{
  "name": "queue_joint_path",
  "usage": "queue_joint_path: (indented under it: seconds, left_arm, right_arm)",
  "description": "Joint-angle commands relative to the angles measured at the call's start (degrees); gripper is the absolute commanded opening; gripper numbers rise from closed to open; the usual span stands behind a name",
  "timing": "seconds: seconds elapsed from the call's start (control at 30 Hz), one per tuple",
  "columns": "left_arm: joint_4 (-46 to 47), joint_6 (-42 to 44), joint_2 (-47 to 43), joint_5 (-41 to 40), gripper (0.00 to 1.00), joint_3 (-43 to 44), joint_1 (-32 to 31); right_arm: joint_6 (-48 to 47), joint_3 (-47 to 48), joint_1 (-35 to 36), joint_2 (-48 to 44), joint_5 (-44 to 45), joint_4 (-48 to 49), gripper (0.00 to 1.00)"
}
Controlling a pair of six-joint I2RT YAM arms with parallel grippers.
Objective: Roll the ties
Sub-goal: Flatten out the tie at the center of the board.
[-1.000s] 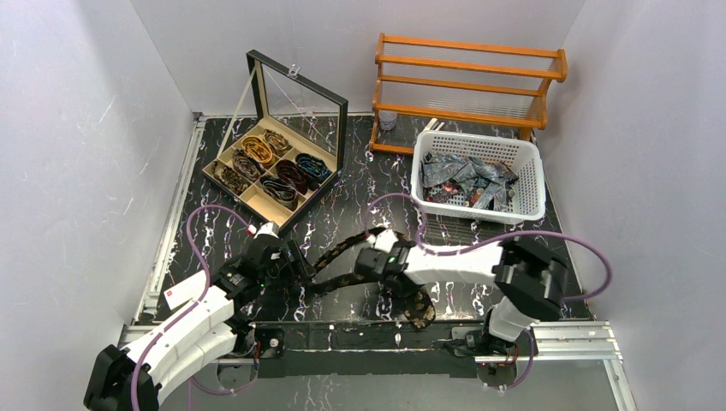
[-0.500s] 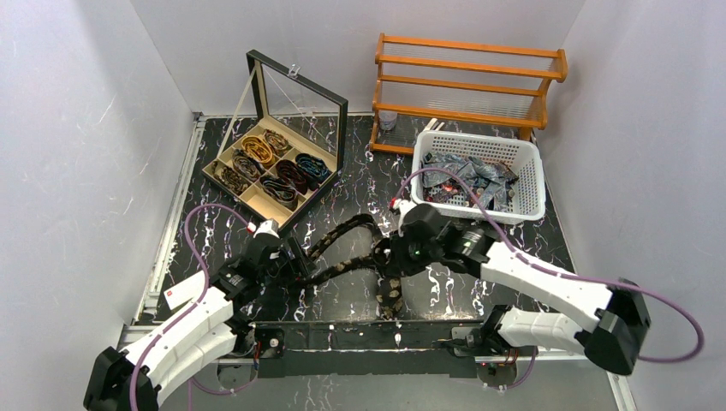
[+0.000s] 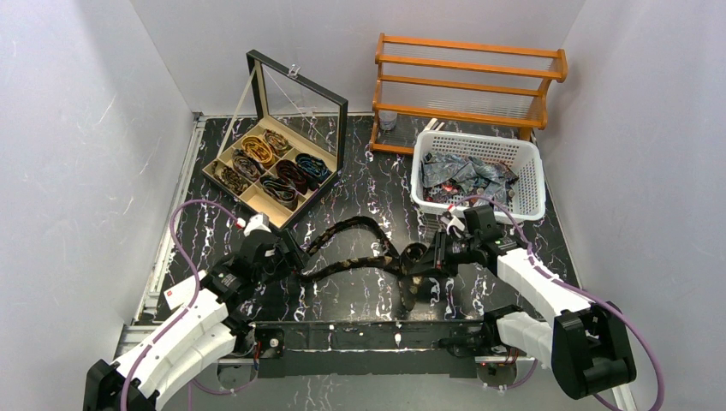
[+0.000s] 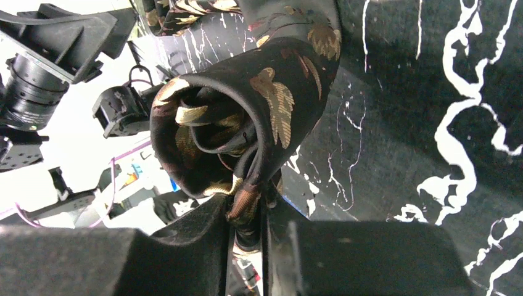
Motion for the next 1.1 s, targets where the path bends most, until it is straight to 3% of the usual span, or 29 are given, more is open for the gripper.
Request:
queue_joint_path:
  seconds: [0.0,0.03,0.1,0.27,0.43,0.63,0.73,0.9,1.07]
  left_arm:
    - [-2.94,1.54,1.35,-2.09,0.76,2.04,-0.14]
    - [-3.03,1.53,1.66,-2.24,0.76,2.06,-0.14]
    - [-3.13,1.51,2.1,-2.59,0.77,1.96,-0.14]
    - [-3.45,0.79,2.4,-3.49,0.78,1.68,-0.14]
    - [-3.41,0.99,2.69,-3.98,0.79,1.98,-0.14]
    - [-1.95,1.03,3.59,-2.88,0.81,1.28,-0.14]
    - [-0.99,1.17,3.9,-2.25,0.81,1.12,-0.14]
    - [1.15,0.6,6.6,-1.68,0.78,0.29,-0.14]
    - [3.31,-0.76,8.68,-2.62,0.75,-0.24,-0.14]
  right_arm:
    - [-5.6,6.59,-3.12,1.74,13.51,-12.63,0.52]
    - [-5.07,7.46,-3.58,1.72,17.36,-13.99,0.62]
    - [-2.36,7.21,-4.0,0.91,21.23,-13.69,0.72]
    - [-2.13,15.41,-3.95,-1.81,35.9,-20.27,0.77]
    - [-5.2,17.86,-3.98,-2.67,31.01,-20.4,0.77]
    - [-11.16,17.48,-2.28,-0.43,18.66,-14.45,0.75]
    - [-11.68,18.04,4.72,0.59,22.25,-11.2,0.73]
    - [-15.52,18.74,24.91,3.43,35.58,-0.4,0.72]
    - [-26.91,15.44,33.99,7.75,40.36,15.63,0.69]
